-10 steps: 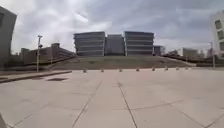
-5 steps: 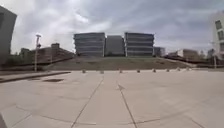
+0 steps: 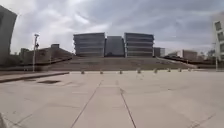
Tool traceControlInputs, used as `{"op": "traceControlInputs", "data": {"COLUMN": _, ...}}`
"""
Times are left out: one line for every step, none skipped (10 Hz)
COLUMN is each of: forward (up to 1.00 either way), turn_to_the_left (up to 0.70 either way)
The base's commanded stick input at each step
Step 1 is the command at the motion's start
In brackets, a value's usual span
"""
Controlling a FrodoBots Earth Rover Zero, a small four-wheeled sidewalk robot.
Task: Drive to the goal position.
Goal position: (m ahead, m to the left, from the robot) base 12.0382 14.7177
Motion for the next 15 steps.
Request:
{"op": "traceControlInputs", "data": {"forward": 0.7, "turn_to_the_left": 0.0}}
{"op": "traceControlInputs", "data": {"forward": 0.7, "turn_to_the_left": 0.0}}
{"op": "traceControlInputs", "data": {"forward": 0.7, "turn_to_the_left": 0.0}}
{"op": "traceControlInputs", "data": {"forward": 0.7, "turn_to_the_left": 0.0}}
{"op": "traceControlInputs", "data": {"forward": 0.7, "turn_to_the_left": 0.0}}
{"op": "traceControlInputs", "data": {"forward": 0.7, "turn_to_the_left": 0.0}}
{"op": "traceControlInputs", "data": {"forward": 0.7, "turn_to_the_left": 0.0}}
{"op": "traceControlInputs", "data": {"forward": 0.7, "turn_to_the_left": 0.0}}
{"op": "traceControlInputs", "data": {"forward": 0.7, "turn_to_the_left": 0.0}}
{"op": "traceControlInputs", "data": {"forward": 0.7, "turn_to_the_left": 0.0}}
{"op": "traceControlInputs", "data": {"forward": 0.7, "turn_to_the_left": 0.0}}
{"op": "traceControlInputs", "data": {"forward": 0.7, "turn_to_the_left": 0.0}}
{"op": "traceControlInputs", "data": {"forward": 0.7, "turn_to_the_left": 0.0}}
{"op": "traceControlInputs", "data": {"forward": 0.7, "turn_to_the_left": 0.0}}
{"op": "traceControlInputs", "data": {"forward": 0.7, "turn_to_the_left": 0.0}}
